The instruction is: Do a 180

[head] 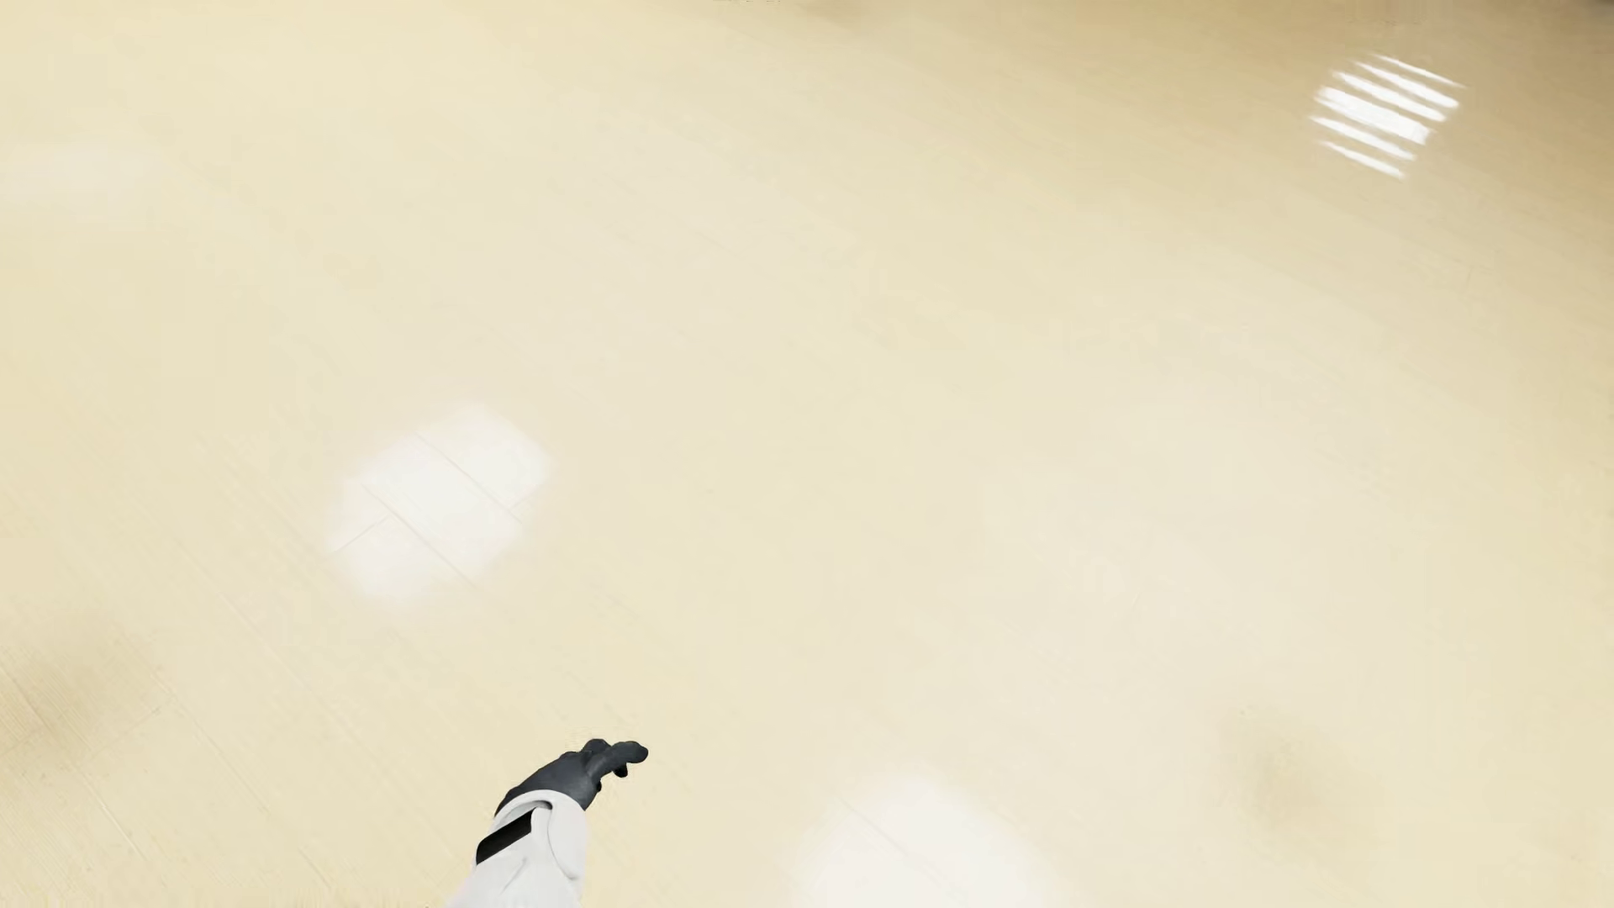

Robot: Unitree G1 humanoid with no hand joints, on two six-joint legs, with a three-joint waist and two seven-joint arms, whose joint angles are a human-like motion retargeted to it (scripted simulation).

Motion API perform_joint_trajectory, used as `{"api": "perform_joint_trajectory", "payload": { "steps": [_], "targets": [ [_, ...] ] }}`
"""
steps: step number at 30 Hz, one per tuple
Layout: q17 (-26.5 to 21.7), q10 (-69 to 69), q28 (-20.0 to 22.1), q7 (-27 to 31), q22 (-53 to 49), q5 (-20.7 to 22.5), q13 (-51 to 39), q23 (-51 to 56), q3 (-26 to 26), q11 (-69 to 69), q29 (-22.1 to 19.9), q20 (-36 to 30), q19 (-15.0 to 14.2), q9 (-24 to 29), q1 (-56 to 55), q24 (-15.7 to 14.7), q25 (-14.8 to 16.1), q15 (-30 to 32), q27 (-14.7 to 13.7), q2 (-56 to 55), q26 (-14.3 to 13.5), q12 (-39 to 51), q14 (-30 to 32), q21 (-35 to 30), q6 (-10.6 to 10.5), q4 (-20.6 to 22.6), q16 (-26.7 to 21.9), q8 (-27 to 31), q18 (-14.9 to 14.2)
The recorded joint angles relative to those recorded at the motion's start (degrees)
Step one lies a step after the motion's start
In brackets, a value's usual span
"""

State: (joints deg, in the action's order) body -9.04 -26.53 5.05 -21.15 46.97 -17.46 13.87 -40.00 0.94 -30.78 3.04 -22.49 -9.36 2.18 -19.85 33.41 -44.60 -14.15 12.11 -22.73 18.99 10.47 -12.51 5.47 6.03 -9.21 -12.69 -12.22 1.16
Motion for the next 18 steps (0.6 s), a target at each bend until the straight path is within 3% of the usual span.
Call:
{"api": "perform_joint_trajectory", "payload": {
  "steps": [3, 6, 8, 11, 13, 15, 18],
  "targets": [
    [-1.4, 2.6, 0.6, 0.7, 0.7, 3.7, -5.9, 0.2, -0.8, 12.3, 0.2, 2.3, 2.0, -1.2, 1.2, -1.1, -0.3, 2.6, -0.2, 6.4, 0.5, -2.8, 1.2, -2.1, 0.7, -1.6, -0.9, -2.9, -1.3],
    [-2.8, 1.2, 1.8, 0.4, 0.5, 6.5, -10.6, 3.4, -1.3, 12.5, 0.1, 6.3, 2.7, -1.6, 1.7, -2.8, 0.2, 2.0, -2.1, 6.9, 1.9, -9.8, 0.3, -3.9, 0.2, -4.8, 0.2, -2.2, -2.9],
    [-2.7, 0.1, 0.4, -0.1, 2.6, 8.0, -11.3, 7.5, -1.3, 10.9, -2.6, 7.3, 3.4, -1.8, 2.2, -3.9, 1.8, 0.5, -4.6, 6.7, 2.7, -14.2, -0.4, -3.5, -0.2, -6.6, 1.5, -1.3, -3.9],
    [-1.0, -0.1, -3.1, -0.9, 7.4, 9.7, -10.3, 10.5, -1.2, 10.8, -4.5, 9.7, 4.3, -2.2, 3.9, -5.7, 4.2, -0.5, -5.6, 7.8, 6.8, -19.8, -0.8, -3.7, -1.2, -8.3, 4.7, -0.3, -5.0],
    [-0.3, 0.4, -4.7, -1.6, 8.8, 10.3, -9.3, 10.0, -1.0, 11.1, -3.3, 12.7, 4.6, -2.5, 5.6, -7.4, 3.8, -0.9, -4.5, 8.9, 7.7, -22.8, -0.9, -4.0, -2.1, -8.9, 7.4, 0.2, -5.6],
    [0.8, 0.6, -6.1, -2.3, 8.3, 10.6, -7.8, 8.1, -0.8, 10.9, -2.7, 14.6, 4.7, -2.8, 7.0, -7.8, 3.4, -1.4, -2.7, 9.8, 6.5, -24.8, -1.0, -3.3, -3.1, -9.2, 8.9, 0.7, -6.1],
    [2.7, 0.8, -6.1, -2.7, 6.7, 10.6, -4.0, 4.0, -0.6, 10.1, -2.4, 15.4, 4.9, -3.0, 9.1, -5.7, 3.6, -2.5, -1.3, 11.3, 5.7, -24.7, -1.2, -1.1, -4.8, -9.3, 8.5, 0.9, -6.7]
  ]
}}
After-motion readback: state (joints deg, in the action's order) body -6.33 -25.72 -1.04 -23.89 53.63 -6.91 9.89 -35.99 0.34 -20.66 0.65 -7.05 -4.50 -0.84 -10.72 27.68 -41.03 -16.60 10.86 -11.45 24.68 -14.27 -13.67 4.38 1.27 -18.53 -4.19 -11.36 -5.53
